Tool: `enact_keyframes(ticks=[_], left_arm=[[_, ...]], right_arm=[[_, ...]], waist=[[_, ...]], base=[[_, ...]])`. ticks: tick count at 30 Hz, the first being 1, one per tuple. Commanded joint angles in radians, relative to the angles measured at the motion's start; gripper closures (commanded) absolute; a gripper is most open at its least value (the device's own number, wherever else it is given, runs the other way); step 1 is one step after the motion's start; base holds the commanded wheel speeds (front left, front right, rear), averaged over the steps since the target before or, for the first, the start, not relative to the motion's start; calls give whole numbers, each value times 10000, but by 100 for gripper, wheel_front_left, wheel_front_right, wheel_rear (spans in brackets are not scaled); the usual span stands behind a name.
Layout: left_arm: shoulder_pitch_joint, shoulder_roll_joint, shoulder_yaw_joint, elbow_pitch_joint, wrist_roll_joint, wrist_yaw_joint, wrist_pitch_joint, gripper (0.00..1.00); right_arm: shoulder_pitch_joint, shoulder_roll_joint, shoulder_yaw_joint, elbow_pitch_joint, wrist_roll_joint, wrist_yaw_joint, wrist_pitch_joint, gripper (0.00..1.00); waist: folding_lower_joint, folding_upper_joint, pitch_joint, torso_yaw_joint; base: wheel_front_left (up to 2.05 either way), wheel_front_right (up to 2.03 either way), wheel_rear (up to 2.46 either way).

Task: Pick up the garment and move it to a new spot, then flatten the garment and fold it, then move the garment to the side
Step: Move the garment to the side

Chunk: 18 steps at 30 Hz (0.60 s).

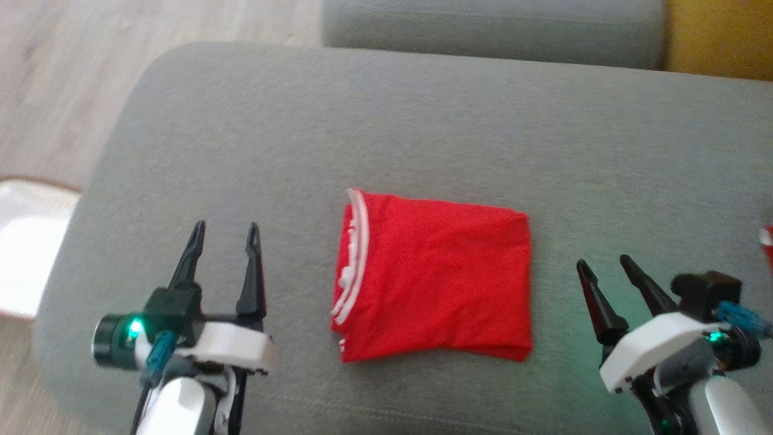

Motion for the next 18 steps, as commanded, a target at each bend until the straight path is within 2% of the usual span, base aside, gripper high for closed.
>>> enact_keyframes(ticks=[1,6,13,14,15,16,17,18], left_arm=[[-609,32,277,-232,126,-44,-117,0],[-1083,-188,40,72,238,-199,-304,0],[-1225,-268,-19,210,311,-304,-372,0],[-1236,-268,-10,193,323,-311,-374,0],[-1242,-265,3,166,336,-317,-376,0],[-1247,-264,16,138,348,-324,-376,0],[-1255,-261,26,119,366,-330,-377,0],[-1265,-256,34,100,386,-337,-378,0]], right_arm=[[-466,-161,253,-161,109,65,-33,0],[-868,-192,632,1090,380,65,18,0],[-1258,-31,1040,2600,557,65,655,0],[-1292,-6,1087,2729,600,65,808,16],[-1340,11,1132,2805,660,65,905,50],[-1395,4,1180,2845,690,65,945,78],[-1435,-10,1235,2867,716,65,974,100],[-1475,-25,1308,2862,747,65,994,100]], waist=[[0,0,360,590],[0,0,507,1260],[0,0,566,1540],[0,0,579,1541],[0,0,597,1531],[0,0,616,1517],[0,0,632,1491],[0,0,648,1447]], base=[[0,0,0],[0,0,0],[0,0,0],[0,0,0],[0,0,0],[0,0,0],[0,0,0],[0,0,0]])
